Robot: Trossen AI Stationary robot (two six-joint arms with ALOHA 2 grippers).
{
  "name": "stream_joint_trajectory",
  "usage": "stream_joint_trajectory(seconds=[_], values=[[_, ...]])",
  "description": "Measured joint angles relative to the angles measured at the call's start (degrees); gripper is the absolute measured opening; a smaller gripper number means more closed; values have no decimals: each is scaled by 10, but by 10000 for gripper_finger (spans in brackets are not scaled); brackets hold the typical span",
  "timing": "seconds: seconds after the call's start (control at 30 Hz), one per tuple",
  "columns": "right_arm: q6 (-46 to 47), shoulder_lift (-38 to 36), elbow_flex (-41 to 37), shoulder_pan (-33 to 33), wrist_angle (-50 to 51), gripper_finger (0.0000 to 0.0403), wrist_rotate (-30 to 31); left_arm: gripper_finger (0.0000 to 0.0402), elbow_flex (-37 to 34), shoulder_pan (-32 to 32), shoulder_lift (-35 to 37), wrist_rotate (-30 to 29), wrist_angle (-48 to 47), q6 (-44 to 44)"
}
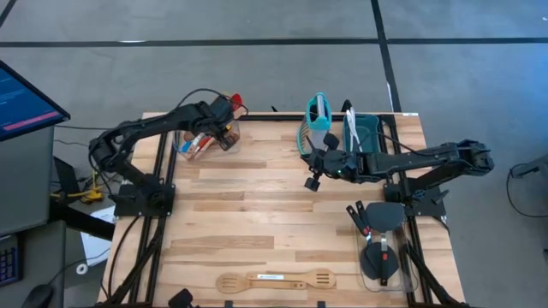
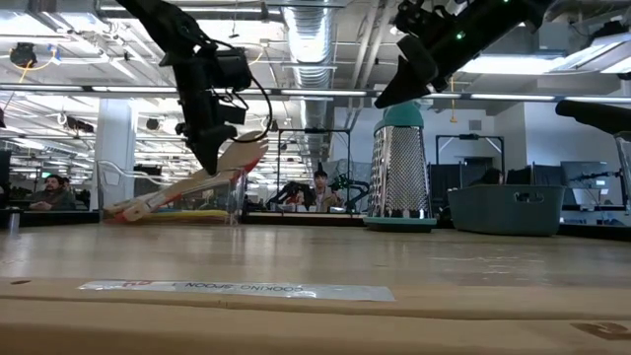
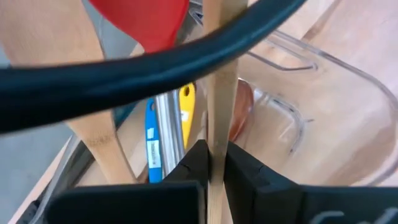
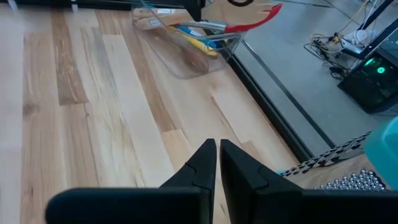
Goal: Pick & Place Kitchen Items
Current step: Put the wooden fork into the left transparent bin, then put the bottom wooden slotted spoon into the left transparent bin
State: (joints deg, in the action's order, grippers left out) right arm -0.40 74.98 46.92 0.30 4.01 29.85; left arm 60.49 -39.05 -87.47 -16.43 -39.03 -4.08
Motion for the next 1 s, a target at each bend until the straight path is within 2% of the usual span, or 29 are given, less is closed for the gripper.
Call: stream_joint_trajectory(seconds=[0.17, 0.37, 0.53, 0.77, 1.0], values=[[0, 0, 0, 0, 5, 16, 0, 44, 0, 0, -1, -34, 5, 0], [-2, 0, 0, 0, 18, 8, 0, 103, 0, 1, 0, -102, 6, -4], [-2, 0, 0, 0, 25, 7, 0, 136, 0, 1, 24, -106, 7, -25], [-17, 0, 0, 1, 25, 7, 0, 129, 0, 1, 129, -179, 67, -121], [-17, 0, 0, 0, 24, 7, 0, 112, 0, 1, 276, -192, 121, -119]])
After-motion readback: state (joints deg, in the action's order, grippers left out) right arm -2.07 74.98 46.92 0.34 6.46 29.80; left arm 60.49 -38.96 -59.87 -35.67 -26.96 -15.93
